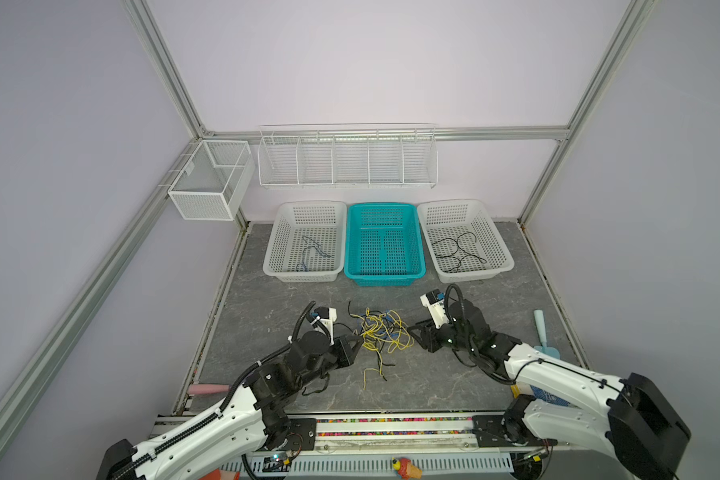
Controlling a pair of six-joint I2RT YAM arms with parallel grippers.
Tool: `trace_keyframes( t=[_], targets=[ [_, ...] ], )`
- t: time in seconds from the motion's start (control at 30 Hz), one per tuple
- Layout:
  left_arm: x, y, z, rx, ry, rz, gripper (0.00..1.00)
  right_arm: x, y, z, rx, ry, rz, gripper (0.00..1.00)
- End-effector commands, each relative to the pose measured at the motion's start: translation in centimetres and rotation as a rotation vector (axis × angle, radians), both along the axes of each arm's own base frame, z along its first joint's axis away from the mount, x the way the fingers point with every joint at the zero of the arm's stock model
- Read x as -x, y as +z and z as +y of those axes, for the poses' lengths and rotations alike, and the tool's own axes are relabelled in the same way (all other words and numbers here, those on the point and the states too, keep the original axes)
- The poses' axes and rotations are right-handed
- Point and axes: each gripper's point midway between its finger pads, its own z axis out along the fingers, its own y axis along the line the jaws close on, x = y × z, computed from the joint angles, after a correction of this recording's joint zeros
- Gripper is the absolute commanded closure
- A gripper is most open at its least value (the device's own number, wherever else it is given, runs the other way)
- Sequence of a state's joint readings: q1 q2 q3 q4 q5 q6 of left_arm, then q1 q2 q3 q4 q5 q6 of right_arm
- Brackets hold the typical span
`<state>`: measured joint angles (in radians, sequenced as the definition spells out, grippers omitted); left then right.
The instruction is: Untangle the cables
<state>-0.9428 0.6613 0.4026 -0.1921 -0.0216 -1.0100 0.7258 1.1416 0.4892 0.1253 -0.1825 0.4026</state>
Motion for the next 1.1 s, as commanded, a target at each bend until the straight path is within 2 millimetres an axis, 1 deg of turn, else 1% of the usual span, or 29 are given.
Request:
trace_keyframes(
  t=[0.0, 0.1, 0.17, 0.2, 0.33, 0.4, 0.43, 0.53, 0.67, 0.73, 0.83, 0.97, 1.07],
  targets=[
    [-0.2, 1.7, -0.4, 0.066, 0.006, -0.034, 1.00, 0.5, -0.2, 1.0, -0.012, 0.044, 0.008, 0.58],
    [-0.3, 2.2, -0.4, 0.084, 0.009, -0.048, 1.00, 0.9, -0.8, 1.8, 0.003, 0.073, 0.027, 0.57],
    [-0.4, 2.6, -0.3, 0.092, 0.011, -0.055, 1.00, 0.9, -1.2, 1.9, 0.032, 0.071, 0.028, 0.58],
    [-0.3, 2.7, -0.3, 0.094, 0.010, -0.057, 1.00, 0.7, -1.4, 1.8, 0.049, 0.061, 0.025, 0.60],
    [-0.3, 2.9, 0.0, 0.088, 0.017, -0.064, 1.00, 0.1, -1.7, 1.0, 0.092, 0.010, 0.006, 0.78],
    [-0.2, 2.8, 0.5, 0.078, 0.027, -0.068, 1.00, -0.3, -1.7, 0.3, 0.109, -0.029, -0.008, 0.91],
    [-0.2, 2.9, 0.8, 0.073, 0.035, -0.071, 1.00, -0.5, -1.7, 0.0, 0.117, -0.047, -0.016, 0.93],
    [-0.2, 3.0, 2.2, 0.055, 0.074, -0.090, 1.00, -1.2, -1.6, -1.7, 0.158, -0.135, -0.047, 0.93],
    [0.0, 3.2, 5.9, -0.014, 0.182, -0.112, 1.00, -2.8, -1.7, -6.1, 0.257, -0.349, -0.073, 0.94],
    [0.2, 3.1, 7.8, -0.059, 0.230, -0.109, 1.00, -3.2, -1.7, -8.1, 0.280, -0.436, -0.063, 0.94],
    [0.6, 3.1, 9.5, -0.110, 0.260, -0.109, 1.00, -3.5, -1.7, -10.7, 0.273, -0.541, -0.038, 0.94],
    [1.0, 3.7, 11.8, -0.160, 0.314, -0.118, 1.00, -3.6, -2.3, -14.3, 0.266, -0.684, 0.022, 0.94],
    [1.2, 4.9, 13.7, -0.186, 0.364, -0.141, 1.00, -3.5, -2.8, -15.1, 0.242, -0.716, 0.062, 0.94]
  ],
)
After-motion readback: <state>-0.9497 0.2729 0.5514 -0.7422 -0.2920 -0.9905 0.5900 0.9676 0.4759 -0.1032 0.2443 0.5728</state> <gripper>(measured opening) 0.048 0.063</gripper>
